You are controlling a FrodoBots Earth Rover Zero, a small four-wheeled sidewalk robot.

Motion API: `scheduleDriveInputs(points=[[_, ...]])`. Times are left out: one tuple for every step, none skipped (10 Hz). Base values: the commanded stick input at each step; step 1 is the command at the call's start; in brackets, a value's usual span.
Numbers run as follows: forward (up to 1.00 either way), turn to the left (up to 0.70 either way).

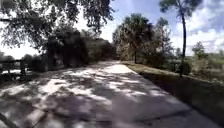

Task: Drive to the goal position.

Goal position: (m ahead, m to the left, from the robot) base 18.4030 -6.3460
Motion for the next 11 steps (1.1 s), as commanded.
scheduleDriveInputs(points=[[0.85, 0.0], [0.85, 0.0], [0.85, 0.0], [0.85, 0.0], [0.85, 0.0], [0.85, 0.0], [0.85, 0.0], [0.85, 0.0], [0.85, 0.0], [0.85, 0.0], [0.85, 0.0]])
